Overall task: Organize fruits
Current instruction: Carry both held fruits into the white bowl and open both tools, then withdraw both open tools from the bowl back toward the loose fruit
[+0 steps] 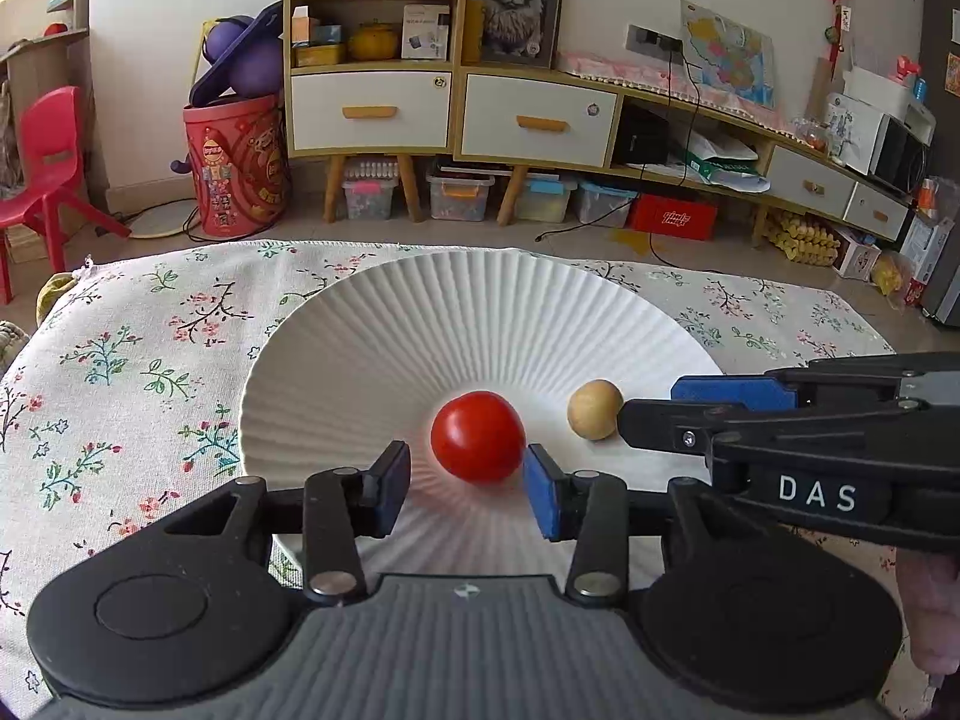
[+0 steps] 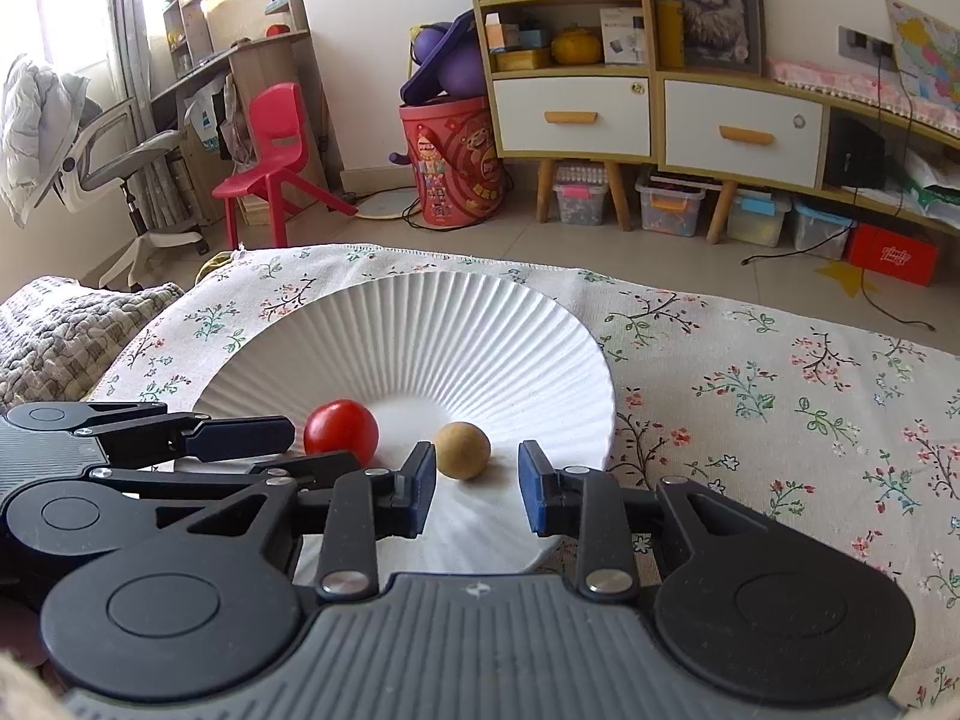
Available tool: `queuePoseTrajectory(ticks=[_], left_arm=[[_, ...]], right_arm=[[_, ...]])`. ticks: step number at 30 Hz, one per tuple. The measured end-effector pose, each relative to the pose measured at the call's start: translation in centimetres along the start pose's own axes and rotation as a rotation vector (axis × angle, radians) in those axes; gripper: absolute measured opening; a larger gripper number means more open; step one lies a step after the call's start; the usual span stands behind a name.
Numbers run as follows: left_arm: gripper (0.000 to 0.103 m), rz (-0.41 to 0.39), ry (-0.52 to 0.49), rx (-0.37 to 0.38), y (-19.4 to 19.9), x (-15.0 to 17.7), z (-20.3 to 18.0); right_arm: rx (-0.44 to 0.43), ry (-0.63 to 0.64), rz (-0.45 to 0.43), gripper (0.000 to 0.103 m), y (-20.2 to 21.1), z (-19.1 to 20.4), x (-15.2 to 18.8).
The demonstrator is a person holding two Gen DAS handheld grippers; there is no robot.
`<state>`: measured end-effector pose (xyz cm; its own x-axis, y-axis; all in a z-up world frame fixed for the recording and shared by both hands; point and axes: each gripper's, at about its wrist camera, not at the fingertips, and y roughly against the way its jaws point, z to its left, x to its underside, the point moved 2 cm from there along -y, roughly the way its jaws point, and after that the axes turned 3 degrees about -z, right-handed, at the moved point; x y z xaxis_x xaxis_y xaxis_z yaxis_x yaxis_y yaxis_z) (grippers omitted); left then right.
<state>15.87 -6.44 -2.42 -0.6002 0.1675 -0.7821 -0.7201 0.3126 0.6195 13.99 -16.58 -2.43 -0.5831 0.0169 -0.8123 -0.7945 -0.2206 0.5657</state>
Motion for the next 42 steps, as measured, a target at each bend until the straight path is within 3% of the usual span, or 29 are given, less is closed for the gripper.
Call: queuePoseTrajectory(ticks=[5,9,28,42], left_arm=[[0.039,-0.005,-0.006,-0.008,1.5,0.2,0.0],[0.047,-0.009,0.001,-0.011,2.7,0.5,0.1],[0.080,-0.015,0.031,-0.052,7.6,3.1,1.1],[0.092,0.024,0.033,-0.071,9.0,6.4,2.4]], right_arm=[[0.021,0.002,0.000,0.037,1.1,0.2,-0.1],[0.029,0.002,-0.011,0.049,2.2,0.2,-0.1],[0.060,0.006,0.005,0.076,5.6,1.2,2.1],[0.077,0.030,0.033,0.096,6.5,1.8,4.6]])
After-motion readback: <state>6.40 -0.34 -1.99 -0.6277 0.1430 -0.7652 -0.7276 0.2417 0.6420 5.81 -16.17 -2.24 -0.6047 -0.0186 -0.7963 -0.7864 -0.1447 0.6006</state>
